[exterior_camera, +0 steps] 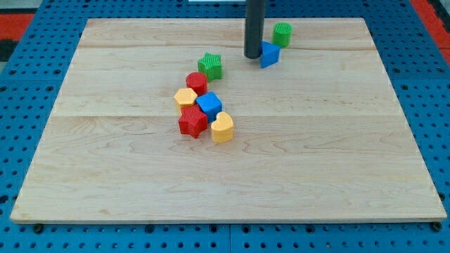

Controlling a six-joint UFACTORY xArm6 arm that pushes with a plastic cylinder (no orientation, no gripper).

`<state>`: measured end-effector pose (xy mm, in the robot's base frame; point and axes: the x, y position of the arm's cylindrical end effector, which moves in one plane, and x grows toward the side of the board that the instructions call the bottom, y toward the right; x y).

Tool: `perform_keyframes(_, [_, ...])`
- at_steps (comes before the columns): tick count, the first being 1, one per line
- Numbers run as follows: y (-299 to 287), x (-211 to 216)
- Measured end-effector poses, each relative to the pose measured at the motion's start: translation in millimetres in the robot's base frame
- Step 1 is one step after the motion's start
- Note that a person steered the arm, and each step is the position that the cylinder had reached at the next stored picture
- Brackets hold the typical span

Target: Move your arm to the green star

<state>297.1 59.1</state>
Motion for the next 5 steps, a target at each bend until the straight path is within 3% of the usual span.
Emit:
perform_keyframes(2, [32,12])
perform_keyframes(4, [-95,-26])
perform_keyframes(5, [-118,-21])
